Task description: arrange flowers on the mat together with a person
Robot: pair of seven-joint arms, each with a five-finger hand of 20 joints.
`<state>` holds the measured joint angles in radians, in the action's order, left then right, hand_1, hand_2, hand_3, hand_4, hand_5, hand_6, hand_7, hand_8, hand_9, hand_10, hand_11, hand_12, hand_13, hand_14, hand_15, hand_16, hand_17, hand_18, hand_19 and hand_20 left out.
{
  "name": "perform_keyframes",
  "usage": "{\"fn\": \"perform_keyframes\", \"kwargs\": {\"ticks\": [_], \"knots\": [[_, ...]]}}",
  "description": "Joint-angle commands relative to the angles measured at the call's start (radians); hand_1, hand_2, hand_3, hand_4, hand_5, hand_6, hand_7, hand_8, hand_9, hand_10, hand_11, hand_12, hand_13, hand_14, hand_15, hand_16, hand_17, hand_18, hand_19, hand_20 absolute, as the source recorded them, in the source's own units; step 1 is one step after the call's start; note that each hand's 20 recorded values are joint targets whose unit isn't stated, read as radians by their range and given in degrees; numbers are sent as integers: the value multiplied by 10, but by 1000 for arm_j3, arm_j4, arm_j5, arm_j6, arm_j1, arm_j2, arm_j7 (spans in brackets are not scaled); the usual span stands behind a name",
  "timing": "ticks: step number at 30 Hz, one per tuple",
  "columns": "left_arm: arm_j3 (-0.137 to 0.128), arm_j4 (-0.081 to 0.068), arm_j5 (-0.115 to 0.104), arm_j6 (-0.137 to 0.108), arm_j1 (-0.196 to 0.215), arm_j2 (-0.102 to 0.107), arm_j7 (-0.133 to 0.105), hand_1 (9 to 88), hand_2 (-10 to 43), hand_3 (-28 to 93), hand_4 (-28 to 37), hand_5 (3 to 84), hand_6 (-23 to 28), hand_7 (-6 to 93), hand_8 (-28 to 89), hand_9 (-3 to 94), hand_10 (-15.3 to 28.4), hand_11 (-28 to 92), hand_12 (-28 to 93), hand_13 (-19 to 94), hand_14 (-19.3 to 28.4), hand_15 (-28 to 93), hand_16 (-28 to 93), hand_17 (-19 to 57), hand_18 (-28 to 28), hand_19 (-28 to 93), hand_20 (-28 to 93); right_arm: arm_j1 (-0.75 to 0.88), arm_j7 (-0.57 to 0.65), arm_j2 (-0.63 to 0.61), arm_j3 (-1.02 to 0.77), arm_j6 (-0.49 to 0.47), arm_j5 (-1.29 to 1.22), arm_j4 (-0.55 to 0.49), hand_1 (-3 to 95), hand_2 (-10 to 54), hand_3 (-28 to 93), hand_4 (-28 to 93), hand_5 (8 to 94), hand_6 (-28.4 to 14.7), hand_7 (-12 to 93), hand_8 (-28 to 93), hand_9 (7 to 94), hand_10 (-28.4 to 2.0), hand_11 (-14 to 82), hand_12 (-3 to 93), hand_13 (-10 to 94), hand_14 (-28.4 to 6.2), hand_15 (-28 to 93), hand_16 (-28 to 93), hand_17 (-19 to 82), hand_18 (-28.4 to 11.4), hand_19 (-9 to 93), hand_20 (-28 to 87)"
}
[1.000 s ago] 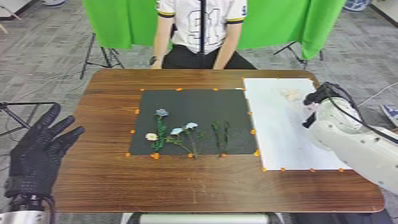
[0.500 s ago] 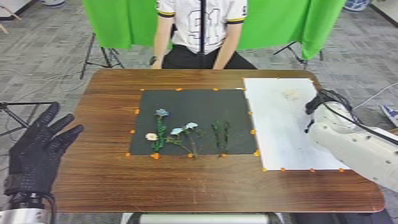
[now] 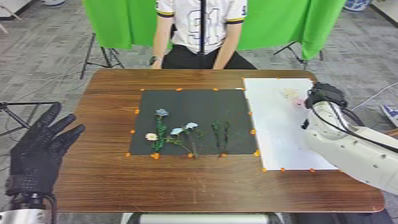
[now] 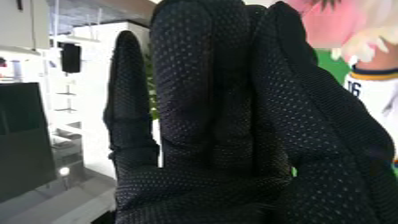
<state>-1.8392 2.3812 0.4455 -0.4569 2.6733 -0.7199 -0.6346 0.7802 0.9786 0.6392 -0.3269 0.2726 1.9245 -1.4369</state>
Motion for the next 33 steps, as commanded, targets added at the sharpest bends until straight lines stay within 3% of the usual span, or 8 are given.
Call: {"fn": "perform_keyframes", "kwargs": {"ticks": [1, 6, 12, 16, 20, 24, 30, 33], "knots": [[5, -4, -27, -11, 26, 25, -26, 206, 60, 765, -252, 296, 41, 100, -84, 286, 142, 169, 127, 204, 214, 447, -44, -95, 179, 380, 185, 18, -19, -5, -56, -43, -10, -47, 571, -95, 614, -283, 834, 59, 157, -22, 897, -60, 95, 314, 778, -31, 487, 250, 322, -180, 693, 63], [8, -7, -45, -15, 35, 47, -50, 207, 61, 765, -251, 296, 40, 100, -84, 285, 142, 168, 126, 203, 215, 447, -45, -95, 178, 379, 185, 12, -39, -10, -69, -105, -27, -67, 500, -95, 726, -283, 527, 13, 169, -136, 625, -128, 210, 170, 644, -56, 499, 240, 271, -210, 673, 59], [5, -8, -39, -12, 38, 49, -45, 209, 58, 768, -247, 296, 40, 101, -84, 285, 141, 169, 127, 203, 214, 447, -45, -95, 179, 381, 185, 10, -48, -4, -65, -136, -42, -72, 473, -95, 766, -283, 462, 11, 151, -130, 555, -149, 186, 153, 594, -90, 523, 192, 249, -228, 660, 65], [7, -9, -32, -6, 30, 46, -37, 210, 58, 766, -245, 296, 40, 101, -84, 285, 142, 169, 127, 203, 214, 447, -45, -96, 179, 381, 185, 1, -40, 8, -46, -142, -48, -51, 463, -95, 775, -283, 486, 24, 159, -134, 555, -148, 181, 154, 591, -102, 534, 158, 247, -231, 654, 73], [5, -11, -13, 3, 13, 25, -9, 211, 56, 766, -244, 296, 40, 101, -84, 285, 141, 170, 127, 203, 214, 447, -45, -95, 178, 380, 184, -6, -46, 6, -36, -137, -56, -36, 462, -95, 763, -283, 505, 28, 164, -136, 565, -147, 180, 154, 596, -104, 543, 129, 251, -232, 651, 83], [2, -11, -15, 2, 16, 27, -9, 212, 57, 765, -244, 296, 40, 101, -84, 285, 142, 170, 126, 203, 214, 447, -44, -95, 178, 380, 185, -27, -57, 10, -10, -137, -54, -32, 465, -95, 754, -283, 534, 47, 166, -140, 586, -139, 179, 152, 603, -104, 537, 126, 252, -233, 650, 85], [4, -13, -18, 4, 7, 37, -5, 212, 57, 765, -244, 296, 41, 101, -84, 286, 141, 170, 127, 203, 213, 446, -45, -95, 178, 380, 185, -45, -54, 35, 29, -124, -39, -9, 484, -95, 720, -283, 635, 77, 173, -141, 660, -104, 184, 151, 635, -86, 501, 168, 260, -231, 631, 103], [4, -12, -14, 4, 5, 32, 1, 212, 56, 766, -244, 296, 42, 101, -84, 285, 141, 170, 126, 203, 214, 447, -45, -95, 178, 380, 185, -43, -46, 42, 43, -116, -26, 4, 565, -95, 594, -283, 762, 75, 162, -55, 787, -64, 100, 248, 688, -50, 449, 259, 279, -219, 616, 120]]}}
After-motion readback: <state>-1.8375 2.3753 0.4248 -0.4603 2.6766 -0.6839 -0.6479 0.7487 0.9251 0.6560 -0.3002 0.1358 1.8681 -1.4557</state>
